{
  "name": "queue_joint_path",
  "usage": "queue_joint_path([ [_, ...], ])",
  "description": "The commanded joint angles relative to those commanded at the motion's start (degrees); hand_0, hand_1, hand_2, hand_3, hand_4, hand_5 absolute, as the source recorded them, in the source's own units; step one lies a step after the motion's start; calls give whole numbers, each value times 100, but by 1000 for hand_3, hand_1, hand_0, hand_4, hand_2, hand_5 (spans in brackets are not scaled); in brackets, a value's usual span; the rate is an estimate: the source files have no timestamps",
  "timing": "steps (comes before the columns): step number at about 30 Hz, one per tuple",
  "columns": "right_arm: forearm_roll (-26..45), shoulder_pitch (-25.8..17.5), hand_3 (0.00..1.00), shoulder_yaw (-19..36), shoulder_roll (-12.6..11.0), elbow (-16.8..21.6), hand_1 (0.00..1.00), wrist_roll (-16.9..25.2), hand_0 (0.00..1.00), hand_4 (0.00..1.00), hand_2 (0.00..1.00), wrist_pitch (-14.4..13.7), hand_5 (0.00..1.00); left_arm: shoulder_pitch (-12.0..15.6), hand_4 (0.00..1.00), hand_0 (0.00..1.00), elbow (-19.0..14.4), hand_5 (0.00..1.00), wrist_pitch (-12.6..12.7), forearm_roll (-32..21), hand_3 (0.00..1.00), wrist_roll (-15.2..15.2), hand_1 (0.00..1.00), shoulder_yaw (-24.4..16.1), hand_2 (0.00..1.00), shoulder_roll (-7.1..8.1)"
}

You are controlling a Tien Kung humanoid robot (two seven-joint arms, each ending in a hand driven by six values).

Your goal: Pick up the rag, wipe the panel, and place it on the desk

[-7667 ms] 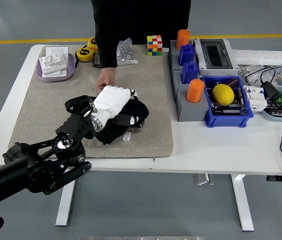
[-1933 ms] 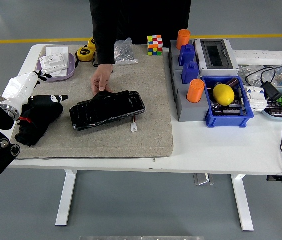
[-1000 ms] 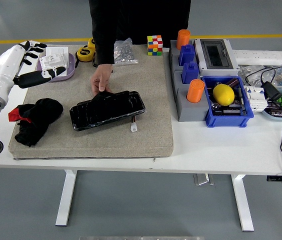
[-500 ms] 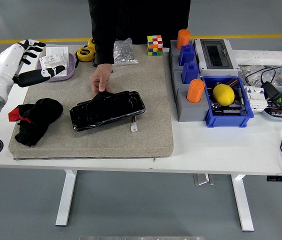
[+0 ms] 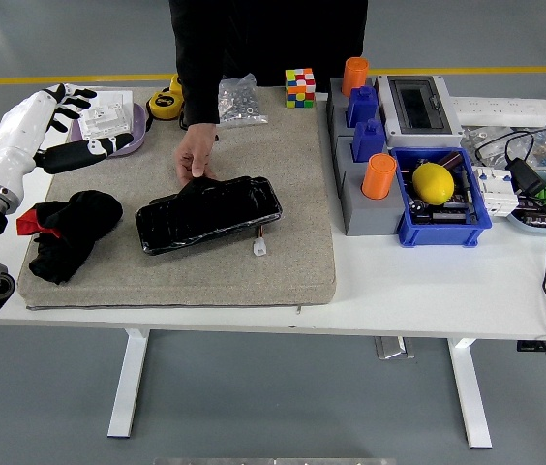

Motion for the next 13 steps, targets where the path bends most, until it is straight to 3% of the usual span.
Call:
queue_joint_path([
  [13,-19,-35,615,-77,-11,-68,462,-33,688,998,643,87,676,-6,998,483,7,645,-2,100,770,39,665,42,723,-89],
])
